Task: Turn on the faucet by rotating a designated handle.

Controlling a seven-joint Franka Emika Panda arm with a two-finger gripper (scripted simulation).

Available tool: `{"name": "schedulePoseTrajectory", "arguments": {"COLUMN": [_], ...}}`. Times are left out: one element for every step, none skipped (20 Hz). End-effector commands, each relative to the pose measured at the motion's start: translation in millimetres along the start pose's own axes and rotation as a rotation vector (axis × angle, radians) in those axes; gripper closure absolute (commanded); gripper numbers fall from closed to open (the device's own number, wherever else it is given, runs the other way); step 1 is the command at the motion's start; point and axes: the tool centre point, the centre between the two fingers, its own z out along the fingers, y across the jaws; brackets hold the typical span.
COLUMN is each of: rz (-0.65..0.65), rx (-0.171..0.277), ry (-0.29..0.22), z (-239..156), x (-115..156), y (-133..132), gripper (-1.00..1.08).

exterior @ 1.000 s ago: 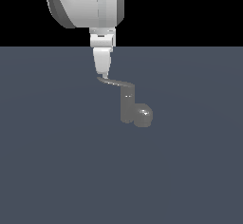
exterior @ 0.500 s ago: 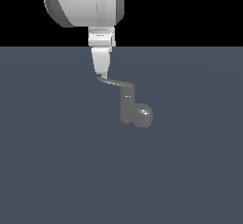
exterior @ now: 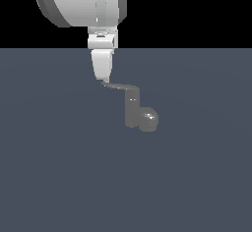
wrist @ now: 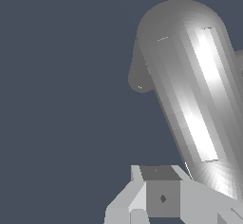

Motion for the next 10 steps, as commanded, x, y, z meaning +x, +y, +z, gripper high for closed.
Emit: {"name": "schedulePoseTrajectory", "arguments": {"rz": [-0.001,-0.001,-0.001,-0.001,-0.001,-0.001,-0.001,-0.001,-0.001,-0.001], "rx": [-0.005,-0.005,-0.005,-0.005,-0.005,-0.005,-0.005,-0.005,-0.005,-0.005], "ry": [0.001,0.001,0.001,0.001,0.001,0.001,0.001,0.001,0.001,0.001], "z": [0.0,0.0,-0.1,-0.1,-0.1,-0.1,-0.1,-0.2,-0.2,-0.2], "x": [-1.8,-2.3,-2.9,-3.4,-3.9,-4.5,-5.1,-5.6,-6.2,-6.7], "y": [10.1,13.2,16.3,19.4,22.5,25.6,28.8,31.9,35.1,38.3], "gripper": [1.08,1.08,1.08,1.08,1.08,1.08,1.08,1.08,1.08,1.08]}}
